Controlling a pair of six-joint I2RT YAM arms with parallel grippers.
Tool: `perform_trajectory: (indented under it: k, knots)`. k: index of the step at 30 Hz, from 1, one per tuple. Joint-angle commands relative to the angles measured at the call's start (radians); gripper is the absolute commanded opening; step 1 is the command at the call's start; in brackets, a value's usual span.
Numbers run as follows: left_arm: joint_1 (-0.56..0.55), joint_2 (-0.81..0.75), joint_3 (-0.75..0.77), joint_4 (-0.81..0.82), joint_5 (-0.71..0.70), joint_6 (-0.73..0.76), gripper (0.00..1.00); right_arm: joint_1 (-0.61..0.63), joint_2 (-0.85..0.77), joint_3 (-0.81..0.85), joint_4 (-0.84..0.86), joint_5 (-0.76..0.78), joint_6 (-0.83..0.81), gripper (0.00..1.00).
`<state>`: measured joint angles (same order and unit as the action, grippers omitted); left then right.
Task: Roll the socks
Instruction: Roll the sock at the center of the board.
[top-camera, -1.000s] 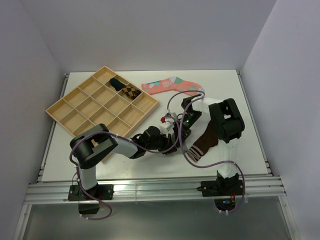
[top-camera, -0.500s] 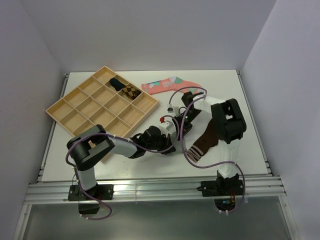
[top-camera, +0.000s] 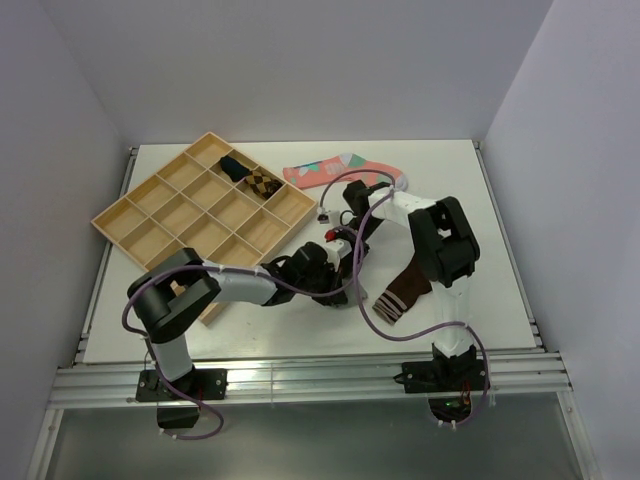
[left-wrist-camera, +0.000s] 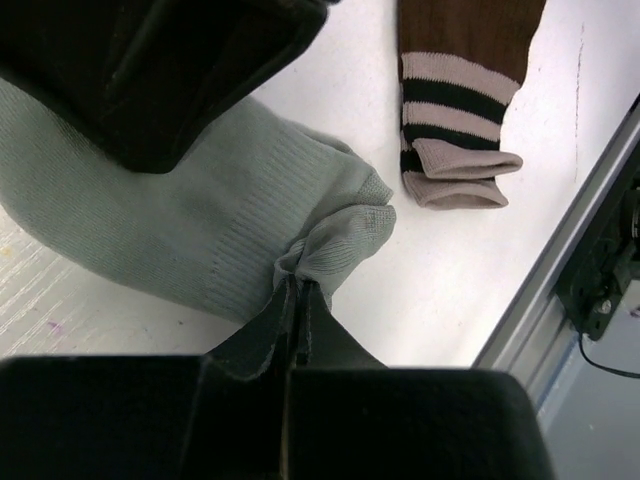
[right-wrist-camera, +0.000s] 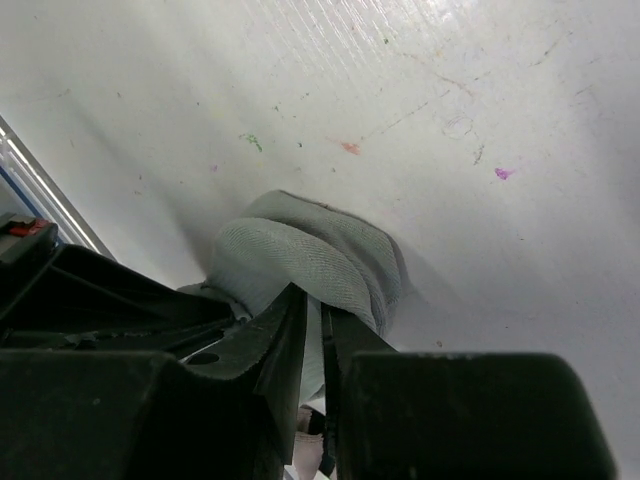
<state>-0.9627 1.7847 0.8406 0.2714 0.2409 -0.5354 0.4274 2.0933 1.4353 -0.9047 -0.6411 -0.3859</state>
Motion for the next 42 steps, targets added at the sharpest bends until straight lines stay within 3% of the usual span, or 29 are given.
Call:
perform_trajectory:
  k: [1, 5, 7, 12, 16, 21, 27, 31, 35, 38, 42]
  knots:
    - [0.018, 0.037, 0.05, -0.104, 0.095, -0.012, 0.0, 0.002, 0.027, 0.02, 0.072, 0.031, -0.007, 0.18]
    - [0.047, 0.088, 0.081, -0.133, 0.219, -0.081, 0.0, -0.004, -0.016, -0.01, 0.116, 0.037, 0.016, 0.2]
    - [0.047, 0.102, 0.086, -0.147, 0.242, -0.103, 0.0, -0.009, -0.039, -0.018, 0.142, 0.037, 0.037, 0.31]
    - [0.058, 0.148, 0.1, -0.198, 0.273, -0.173, 0.0, -0.021, -0.127, -0.047, 0.191, 0.04, 0.099, 0.47]
    - [0.064, 0.16, 0.094, -0.202, 0.285, -0.239, 0.0, -0.052, -0.18, -0.073, 0.266, 0.112, 0.177, 0.5]
    - [0.07, 0.174, 0.11, -0.233, 0.294, -0.258, 0.0, -0.125, -0.165, -0.039, 0.23, 0.052, 0.182, 0.55]
    - [0.074, 0.189, 0.137, -0.265, 0.287, -0.265, 0.0, -0.164, -0.144, -0.013, 0.159, -0.047, 0.134, 0.56]
    - [0.079, 0.189, 0.118, -0.244, 0.299, -0.31, 0.0, -0.179, -0.18, -0.039, 0.202, -0.009, 0.14, 0.55]
    - [0.096, 0.17, 0.111, -0.268, 0.346, -0.339, 0.0, -0.237, -0.252, -0.067, 0.19, -0.029, 0.067, 0.41]
    - [0.13, 0.153, 0.109, -0.331, 0.382, -0.367, 0.0, -0.279, -0.301, -0.113, 0.178, -0.057, 0.001, 0.39]
    - [0.168, 0.154, 0.126, -0.379, 0.46, -0.39, 0.0, -0.3, -0.491, -0.268, 0.251, -0.042, -0.155, 0.36]
